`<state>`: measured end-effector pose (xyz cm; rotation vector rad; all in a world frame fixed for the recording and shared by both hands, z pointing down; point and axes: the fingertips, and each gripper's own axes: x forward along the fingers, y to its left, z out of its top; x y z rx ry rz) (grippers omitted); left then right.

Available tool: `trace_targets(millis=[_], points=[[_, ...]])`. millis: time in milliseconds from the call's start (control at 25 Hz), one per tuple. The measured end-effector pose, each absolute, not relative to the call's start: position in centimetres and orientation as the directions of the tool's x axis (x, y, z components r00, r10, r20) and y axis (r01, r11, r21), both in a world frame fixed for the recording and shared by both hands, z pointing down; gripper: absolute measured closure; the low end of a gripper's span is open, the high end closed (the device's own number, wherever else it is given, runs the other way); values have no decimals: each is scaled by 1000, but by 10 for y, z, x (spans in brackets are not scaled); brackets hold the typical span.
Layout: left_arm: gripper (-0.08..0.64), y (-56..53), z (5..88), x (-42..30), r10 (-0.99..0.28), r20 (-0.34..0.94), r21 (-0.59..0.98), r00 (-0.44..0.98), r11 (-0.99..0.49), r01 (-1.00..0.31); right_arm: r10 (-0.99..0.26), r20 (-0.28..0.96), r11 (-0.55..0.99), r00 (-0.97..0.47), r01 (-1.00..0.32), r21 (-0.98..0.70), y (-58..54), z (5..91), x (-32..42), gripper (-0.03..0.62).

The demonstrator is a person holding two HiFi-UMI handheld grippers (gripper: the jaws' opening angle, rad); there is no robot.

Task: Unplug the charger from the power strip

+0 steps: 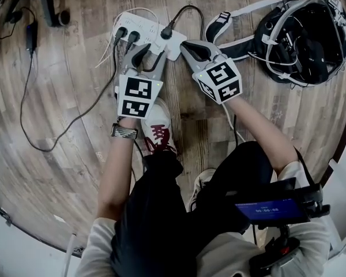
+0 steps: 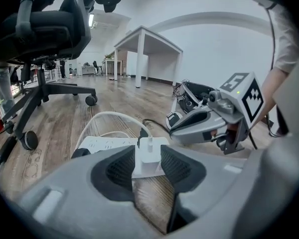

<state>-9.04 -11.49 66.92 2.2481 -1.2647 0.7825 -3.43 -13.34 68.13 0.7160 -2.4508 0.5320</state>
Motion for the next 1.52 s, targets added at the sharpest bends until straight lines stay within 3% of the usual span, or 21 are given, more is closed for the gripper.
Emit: trace_targets(millis=[800, 1360, 1520], points=[[417, -124, 692, -82, -584, 711, 93, 392, -475, -875, -315, 646, 778, -695, -579, -245, -124, 713, -36, 584], [411, -123, 693, -79, -585, 745, -57, 321, -535, -843, -301, 676, 803, -672, -562, -201, -124, 715, -37, 584], [417, -124, 694, -80, -571, 739, 37, 357, -495, -868, -295, 682, 799, -670, -564, -208, -124, 715, -36, 584]])
